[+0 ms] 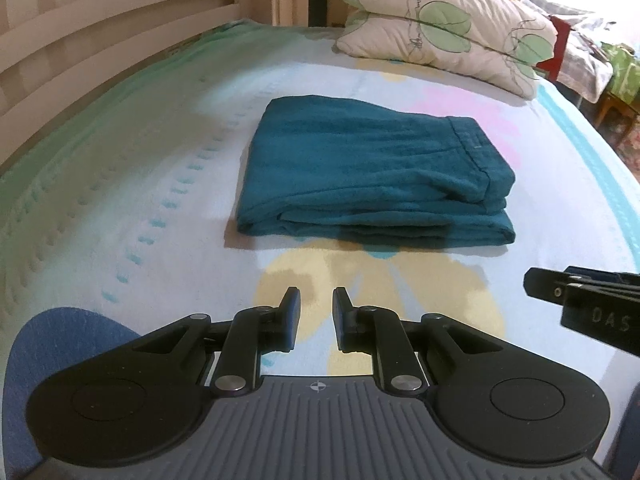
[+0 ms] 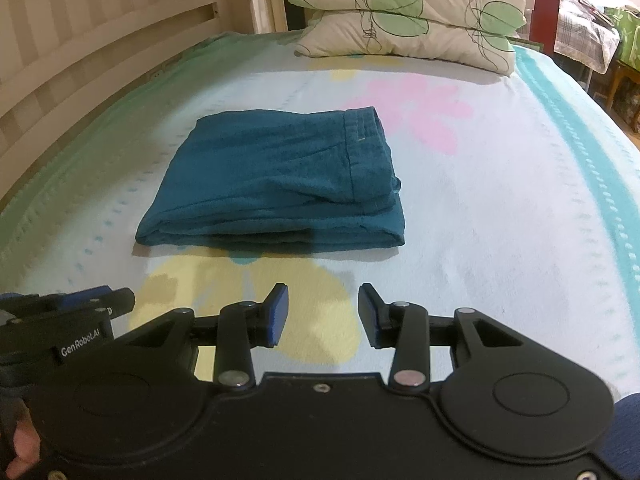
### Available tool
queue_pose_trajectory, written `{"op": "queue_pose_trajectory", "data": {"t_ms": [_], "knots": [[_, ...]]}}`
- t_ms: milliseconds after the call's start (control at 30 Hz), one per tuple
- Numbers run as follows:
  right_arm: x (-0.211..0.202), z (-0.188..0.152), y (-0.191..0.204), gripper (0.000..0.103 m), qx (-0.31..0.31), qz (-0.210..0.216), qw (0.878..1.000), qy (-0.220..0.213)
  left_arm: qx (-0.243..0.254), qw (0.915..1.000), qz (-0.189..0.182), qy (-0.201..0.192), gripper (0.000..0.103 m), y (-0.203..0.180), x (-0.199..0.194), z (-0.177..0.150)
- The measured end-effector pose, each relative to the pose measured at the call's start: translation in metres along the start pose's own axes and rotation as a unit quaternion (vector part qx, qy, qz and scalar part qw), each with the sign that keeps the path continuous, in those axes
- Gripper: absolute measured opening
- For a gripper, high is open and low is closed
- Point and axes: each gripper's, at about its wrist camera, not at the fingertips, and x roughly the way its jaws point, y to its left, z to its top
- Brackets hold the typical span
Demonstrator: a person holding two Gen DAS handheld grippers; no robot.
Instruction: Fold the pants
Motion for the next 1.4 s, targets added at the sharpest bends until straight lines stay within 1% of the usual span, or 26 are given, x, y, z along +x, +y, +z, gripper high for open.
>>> {"op": "queue_pose_trajectory", "data": {"t_ms": [267, 500, 733, 900, 1400], "knots": [[0.000, 0.000, -0.001, 0.049, 0.005, 0.001, 1.000, -0.001, 0.002, 1.0000, 0.002, 0.001, 0.017, -0.008, -0.006, 0.005], [-0.002, 0.002, -0.001, 0.049, 0.010, 0.002, 1.000, -0.003, 0.016, 0.9997, 0.015, 0.011, 0.017, -0.016, -0.009, 0.008], [-0.003, 0.001, -0.002, 0.050, 0.011, 0.002, 1.000, -0.003, 0.013, 0.9996, 0.017, 0.020, 0.017, -0.021, -0.012, 0.010], [-0.005, 0.002, -0.001, 0.057, 0.019, -0.003, 1.000, -0.009, 0.014, 0.9995, 0.018, 0.021, 0.017, -0.026, -0.015, 0.010], [-0.005, 0.003, 0.001, 0.059, 0.028, -0.010, 1.000, -0.008, 0.012, 0.9992, 0.026, 0.028, 0.017, -0.035, -0.018, 0.010]]}}
